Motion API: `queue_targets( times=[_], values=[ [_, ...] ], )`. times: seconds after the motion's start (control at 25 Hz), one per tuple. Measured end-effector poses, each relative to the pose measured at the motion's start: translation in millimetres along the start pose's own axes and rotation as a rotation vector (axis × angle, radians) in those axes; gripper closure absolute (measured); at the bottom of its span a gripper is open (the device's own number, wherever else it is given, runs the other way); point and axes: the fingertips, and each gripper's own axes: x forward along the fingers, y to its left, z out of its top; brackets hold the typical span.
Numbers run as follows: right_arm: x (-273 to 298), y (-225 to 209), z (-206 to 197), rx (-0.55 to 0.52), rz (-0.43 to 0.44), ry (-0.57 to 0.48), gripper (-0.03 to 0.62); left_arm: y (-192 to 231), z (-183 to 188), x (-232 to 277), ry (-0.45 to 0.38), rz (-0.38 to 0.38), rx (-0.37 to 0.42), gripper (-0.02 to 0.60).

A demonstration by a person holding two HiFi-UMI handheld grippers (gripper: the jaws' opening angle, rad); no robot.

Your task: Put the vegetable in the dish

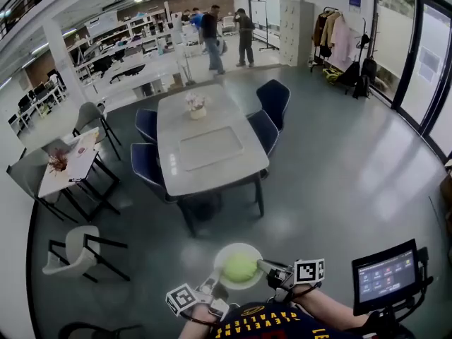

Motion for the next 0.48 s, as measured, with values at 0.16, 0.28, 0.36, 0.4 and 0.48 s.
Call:
queue_targets(
  times=[0.16,0.28,0.36,0.4,0.48],
  values=[
    [18,4,0,0.003,0.013,0.008,0.566,3,15,-4,-0.008,0.002,-0.002,0.56],
    [28,1,-4,-0.001,-0.015,0.02,0.565,9,25,-8,-0.013,-0.001,-0.011,0.56],
    [47,-3,-10,-0.003,-0.029,0.02,0.565,20,42,-13,-0.009,-0.006,-0.016,0.56],
    [53,-5,-12,-0.003,-0.035,0.02,0.565,24,47,-14,-0.006,-0.007,-0.02,0.56],
    [56,-5,-13,0.0,-0.047,0.018,0.565,28,50,-15,0.0,-0.008,-0.029,0.56]
  ],
)
